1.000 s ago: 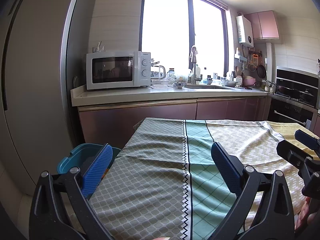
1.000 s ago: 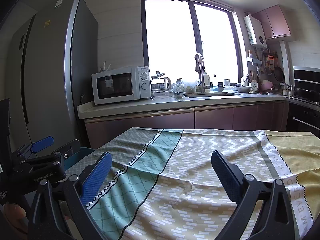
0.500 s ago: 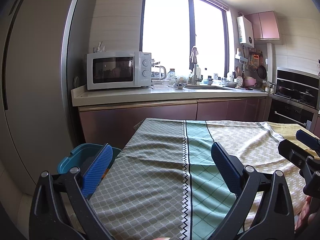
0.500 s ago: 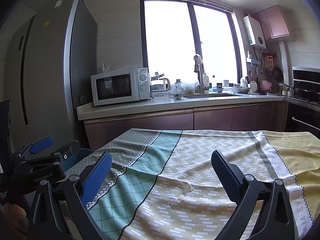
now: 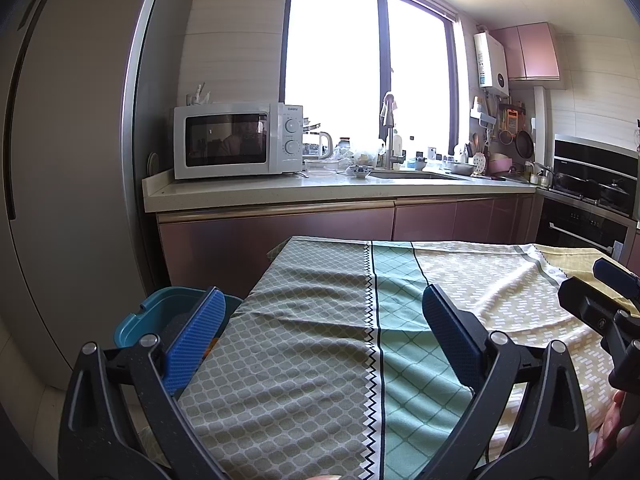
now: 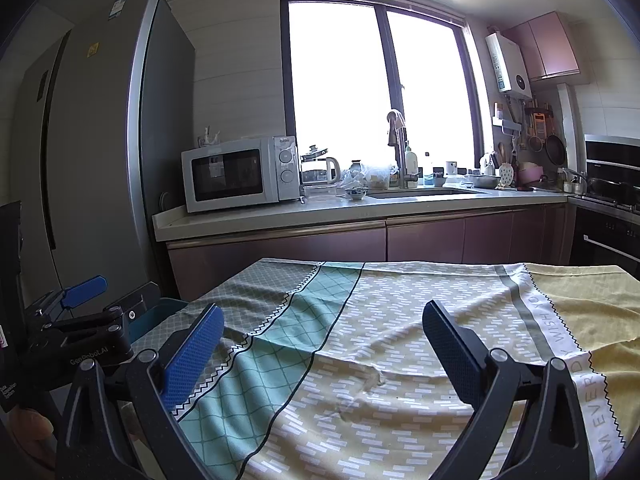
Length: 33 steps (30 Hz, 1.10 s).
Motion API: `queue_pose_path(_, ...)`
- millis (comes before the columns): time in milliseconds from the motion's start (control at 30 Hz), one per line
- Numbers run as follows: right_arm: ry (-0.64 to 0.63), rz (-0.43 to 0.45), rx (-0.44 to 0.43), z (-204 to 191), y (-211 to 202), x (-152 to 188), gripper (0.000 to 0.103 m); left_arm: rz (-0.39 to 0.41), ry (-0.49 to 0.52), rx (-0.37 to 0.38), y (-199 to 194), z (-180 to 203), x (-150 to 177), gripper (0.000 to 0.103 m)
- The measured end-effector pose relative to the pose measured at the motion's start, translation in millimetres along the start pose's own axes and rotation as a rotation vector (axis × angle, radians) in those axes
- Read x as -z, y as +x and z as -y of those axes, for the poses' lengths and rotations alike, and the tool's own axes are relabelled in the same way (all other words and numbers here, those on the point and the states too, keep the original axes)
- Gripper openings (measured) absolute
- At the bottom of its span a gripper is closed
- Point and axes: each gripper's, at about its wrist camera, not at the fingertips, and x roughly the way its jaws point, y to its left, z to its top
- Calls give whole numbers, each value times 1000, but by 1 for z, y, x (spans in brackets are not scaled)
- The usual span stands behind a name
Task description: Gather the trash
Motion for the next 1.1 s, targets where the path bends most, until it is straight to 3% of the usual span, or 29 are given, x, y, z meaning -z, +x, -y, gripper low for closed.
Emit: queue_pose_path(1100, 2, 1, 4, 0, 0, 0, 96, -1, 2, 1, 4, 2, 0, 97)
